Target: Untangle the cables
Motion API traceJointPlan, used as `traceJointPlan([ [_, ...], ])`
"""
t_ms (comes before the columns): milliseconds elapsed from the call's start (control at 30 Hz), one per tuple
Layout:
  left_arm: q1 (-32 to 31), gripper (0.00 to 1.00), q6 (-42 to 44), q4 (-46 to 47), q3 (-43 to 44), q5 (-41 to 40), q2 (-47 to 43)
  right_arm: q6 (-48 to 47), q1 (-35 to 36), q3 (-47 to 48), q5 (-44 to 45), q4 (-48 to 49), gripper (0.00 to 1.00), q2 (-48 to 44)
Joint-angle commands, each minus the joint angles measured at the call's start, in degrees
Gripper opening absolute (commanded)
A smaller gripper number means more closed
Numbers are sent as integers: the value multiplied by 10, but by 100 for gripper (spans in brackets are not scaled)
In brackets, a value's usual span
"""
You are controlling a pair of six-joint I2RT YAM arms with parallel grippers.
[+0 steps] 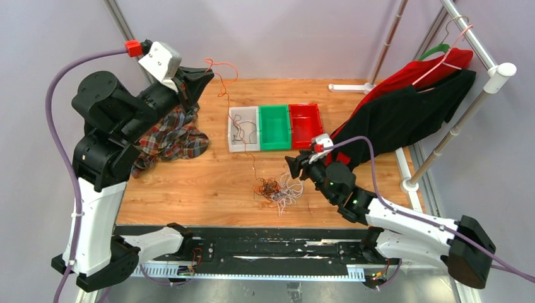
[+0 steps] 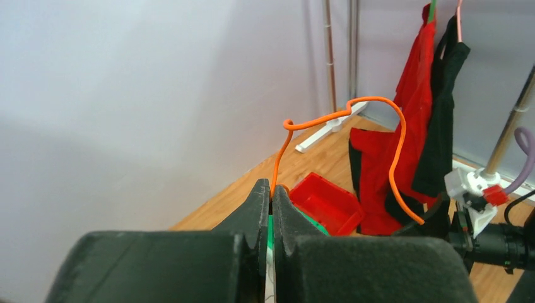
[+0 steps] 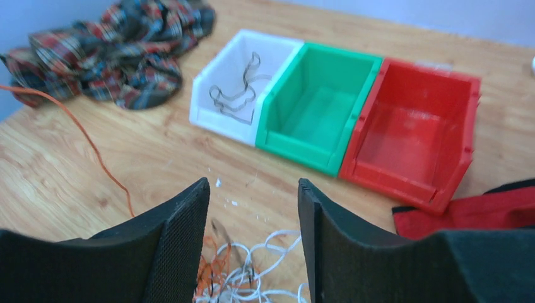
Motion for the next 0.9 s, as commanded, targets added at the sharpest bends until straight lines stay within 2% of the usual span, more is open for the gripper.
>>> traceJointPlan([
  [0, 1, 1, -24, 9, 16, 27, 8, -43, -7, 35, -26, 16, 56, -53],
  [133, 1, 0, -24, 10, 27, 33, 19, -48, 8, 93, -151, -1, 67, -5],
  [200, 1, 0, -24, 10, 45, 39, 30, -49, 31, 110, -164, 17, 70, 38],
  [333, 1, 0, -25, 12, 82, 42, 46, -24, 33, 138, -213, 62, 71, 138],
  [467, 2, 0, -17, 15, 111, 28, 55, -24, 33, 151, -199, 80, 71, 224],
  [567, 1, 0, 4, 22, 132, 7, 57, -24, 33, 149, -164, 82, 66, 267],
  [700, 1, 1, 36, 71, 134, -48, 44, -8, 31, 123, -138, 105, 58, 310],
  [867, 2, 0, 71, 133, 133, -114, 29, 25, 31, 80, -117, 160, 56, 344],
])
